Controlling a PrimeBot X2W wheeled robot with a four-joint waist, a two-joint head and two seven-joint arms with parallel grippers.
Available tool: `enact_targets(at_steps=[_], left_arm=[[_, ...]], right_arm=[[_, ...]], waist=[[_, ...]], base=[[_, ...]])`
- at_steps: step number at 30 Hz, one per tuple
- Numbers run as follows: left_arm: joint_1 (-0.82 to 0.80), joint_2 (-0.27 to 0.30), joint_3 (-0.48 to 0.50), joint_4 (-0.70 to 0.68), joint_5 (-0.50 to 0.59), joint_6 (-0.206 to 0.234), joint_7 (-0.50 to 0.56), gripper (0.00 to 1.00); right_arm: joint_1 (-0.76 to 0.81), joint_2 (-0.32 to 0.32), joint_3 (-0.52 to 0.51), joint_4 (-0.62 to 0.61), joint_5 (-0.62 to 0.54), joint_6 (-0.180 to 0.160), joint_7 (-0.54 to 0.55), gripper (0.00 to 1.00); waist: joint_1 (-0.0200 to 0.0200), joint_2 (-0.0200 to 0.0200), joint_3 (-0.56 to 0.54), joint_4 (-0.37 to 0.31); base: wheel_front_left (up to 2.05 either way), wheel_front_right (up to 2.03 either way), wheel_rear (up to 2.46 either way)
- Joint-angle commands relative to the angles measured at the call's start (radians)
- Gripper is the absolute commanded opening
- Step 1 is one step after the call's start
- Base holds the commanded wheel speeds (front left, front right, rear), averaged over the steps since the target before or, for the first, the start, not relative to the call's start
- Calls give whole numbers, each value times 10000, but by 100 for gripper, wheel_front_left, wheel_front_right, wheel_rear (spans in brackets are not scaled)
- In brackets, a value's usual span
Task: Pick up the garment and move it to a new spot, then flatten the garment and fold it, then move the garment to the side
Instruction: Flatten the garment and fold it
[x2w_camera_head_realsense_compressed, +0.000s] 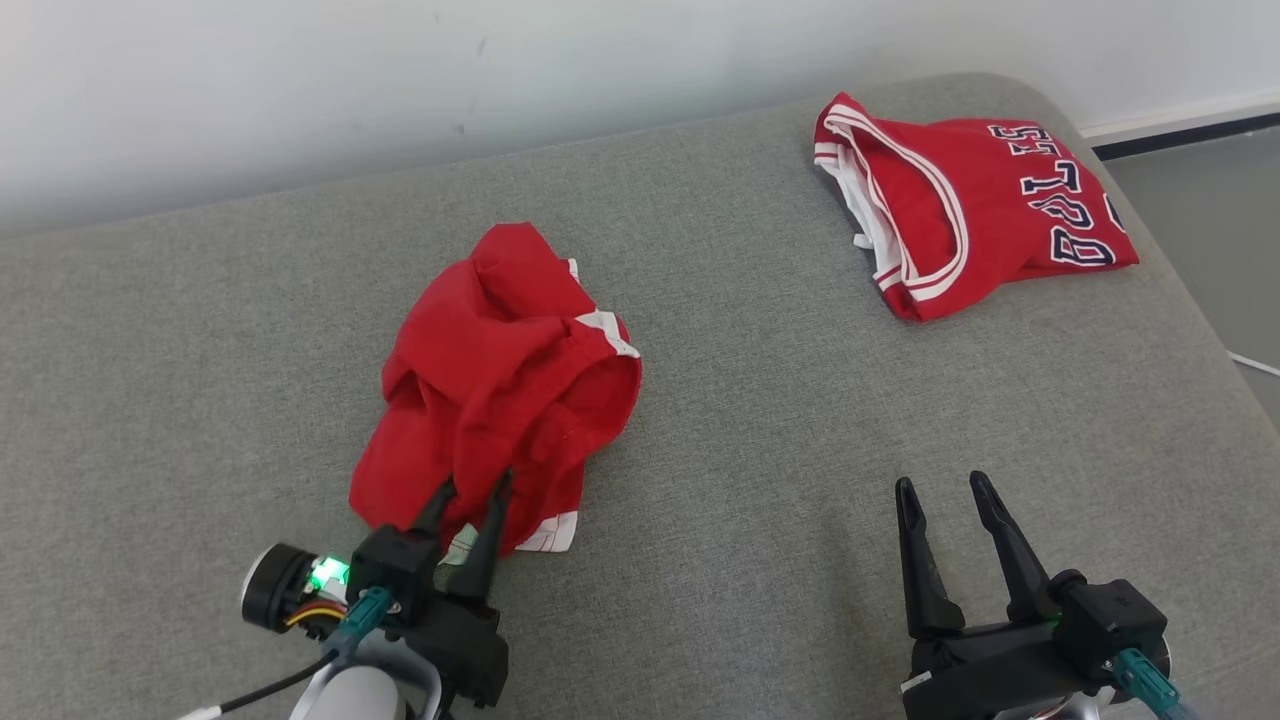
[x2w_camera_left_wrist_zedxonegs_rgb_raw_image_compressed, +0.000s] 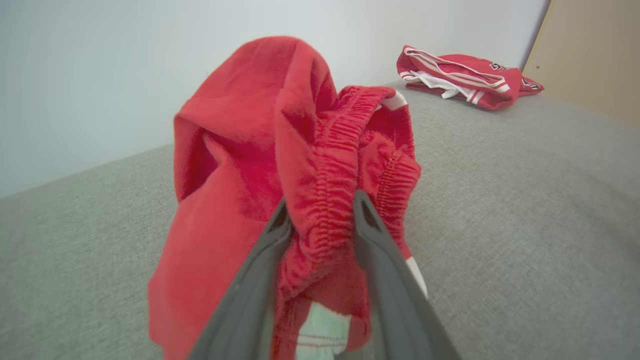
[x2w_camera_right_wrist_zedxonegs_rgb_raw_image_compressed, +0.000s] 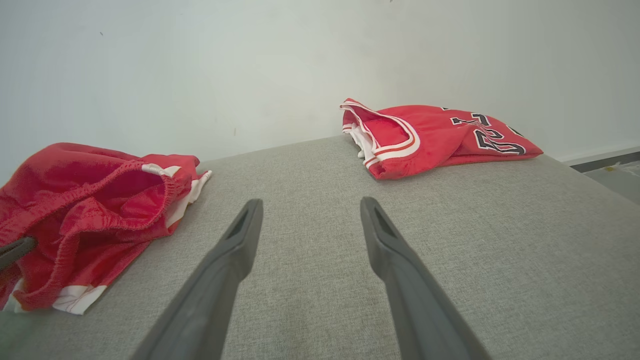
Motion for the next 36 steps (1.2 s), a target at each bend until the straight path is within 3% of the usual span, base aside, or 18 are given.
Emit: enact_targets(at_steps=[1, 9, 17, 27, 36], left_arm=[[-220, -81, 1, 2, -65, 19, -27, 0], [-639, -421, -542, -826, -375, 17, -27, 0], [-728, -671, -719, -2150, -954, 16, -27, 0], [1190, -365, 549, -3317, -1795, 280, -27, 0], [3004, -216, 1771, -2450, -2357, 473, -27, 0]], right_arm=[[-37, 14, -6, -8, 73, -30, -7, 100], [77, 13, -134, 3, 49, -30, -5, 100], [330, 14, -305, 61, -51, -30, -5, 100], [544, 11, -265, 78, -111, -30, -5, 100], [526, 11, -141, 156, -190, -30, -6, 100]], waist=[[-1, -1, -31, -10], [-1, -1, -230, 190], [-1, -1, -631, 1063], [-1, -1, -960, 2246], [-1, -1, -964, 2622]], base=[[0, 0, 0], [0, 0, 0], [0, 0, 0], [0, 0, 0], [0, 0, 0]])
